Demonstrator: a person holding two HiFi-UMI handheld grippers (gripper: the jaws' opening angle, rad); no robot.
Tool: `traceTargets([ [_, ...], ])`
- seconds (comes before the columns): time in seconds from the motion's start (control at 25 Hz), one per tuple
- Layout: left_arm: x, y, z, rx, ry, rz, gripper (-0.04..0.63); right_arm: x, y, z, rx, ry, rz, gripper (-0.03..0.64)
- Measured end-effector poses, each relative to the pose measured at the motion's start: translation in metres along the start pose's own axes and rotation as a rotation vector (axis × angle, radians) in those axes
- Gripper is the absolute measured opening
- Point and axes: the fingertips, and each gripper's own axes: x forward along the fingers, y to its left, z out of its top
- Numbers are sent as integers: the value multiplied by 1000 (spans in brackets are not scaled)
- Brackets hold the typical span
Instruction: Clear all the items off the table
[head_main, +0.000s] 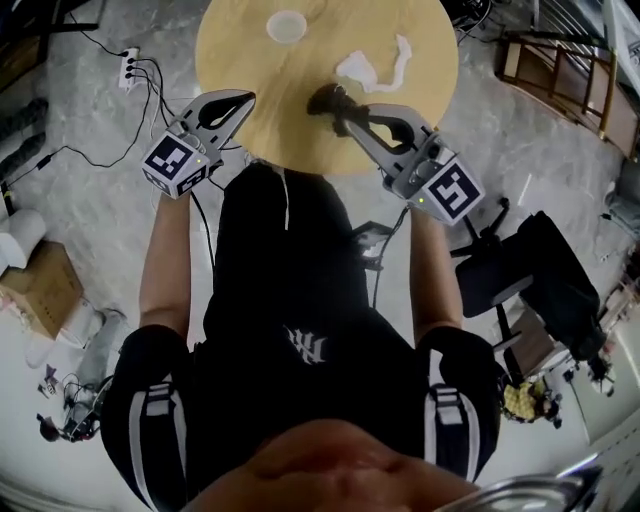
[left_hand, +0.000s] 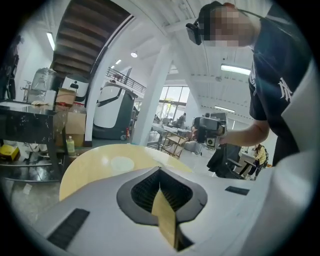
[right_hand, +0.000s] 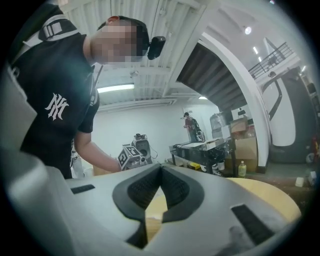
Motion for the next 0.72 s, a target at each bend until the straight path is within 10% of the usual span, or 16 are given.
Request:
traceTargets([
  [0.72,116,113,-33,147,78,55,495,45,-55,-64,-37,40,-54,3],
])
